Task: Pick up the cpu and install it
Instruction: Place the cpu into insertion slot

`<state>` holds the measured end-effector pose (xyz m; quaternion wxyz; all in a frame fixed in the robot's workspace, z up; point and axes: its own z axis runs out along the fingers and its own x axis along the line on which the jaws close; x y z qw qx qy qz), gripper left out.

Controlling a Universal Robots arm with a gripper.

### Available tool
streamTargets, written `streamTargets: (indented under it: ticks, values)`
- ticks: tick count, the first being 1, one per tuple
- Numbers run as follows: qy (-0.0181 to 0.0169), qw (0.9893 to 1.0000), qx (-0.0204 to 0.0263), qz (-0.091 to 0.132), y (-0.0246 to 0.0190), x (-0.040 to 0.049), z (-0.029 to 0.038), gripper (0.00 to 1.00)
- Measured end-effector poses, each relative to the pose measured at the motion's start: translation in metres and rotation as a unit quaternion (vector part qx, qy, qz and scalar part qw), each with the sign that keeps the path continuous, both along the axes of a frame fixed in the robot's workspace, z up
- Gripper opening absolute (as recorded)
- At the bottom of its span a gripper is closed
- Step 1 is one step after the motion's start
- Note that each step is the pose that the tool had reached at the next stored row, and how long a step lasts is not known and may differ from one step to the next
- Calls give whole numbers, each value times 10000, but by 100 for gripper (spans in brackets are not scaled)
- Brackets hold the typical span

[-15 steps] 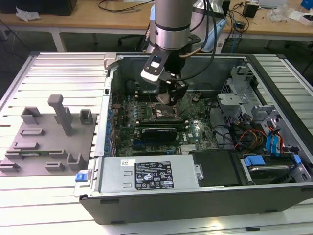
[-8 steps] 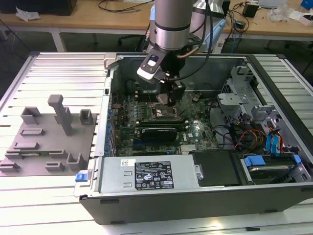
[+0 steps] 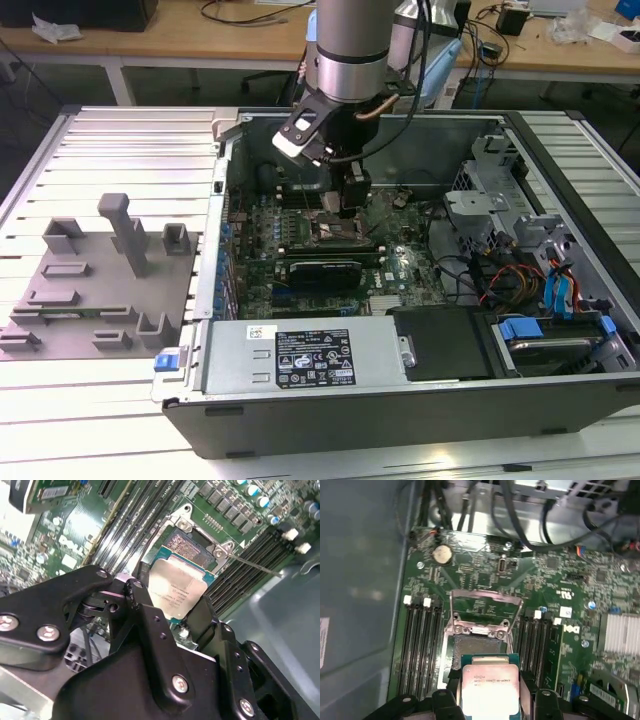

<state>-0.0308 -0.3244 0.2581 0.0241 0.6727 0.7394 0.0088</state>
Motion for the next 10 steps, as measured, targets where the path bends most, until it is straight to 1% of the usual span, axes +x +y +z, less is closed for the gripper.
streamTargets:
  ticks: [1,2,3,5,8,10]
  values:
    - [0,10000,0,-87,0,0,-1,55]
    - [0,9998,0,-221,0,0,-1,55]
    - [0,9993,0,-377,0,0,-2,55]
    - [0,9992,0,-404,1,1,-19,55]
    - [0,9992,0,-393,0,1,-79,55]
    - [0,9992,-1,-390,0,1,-80,55]
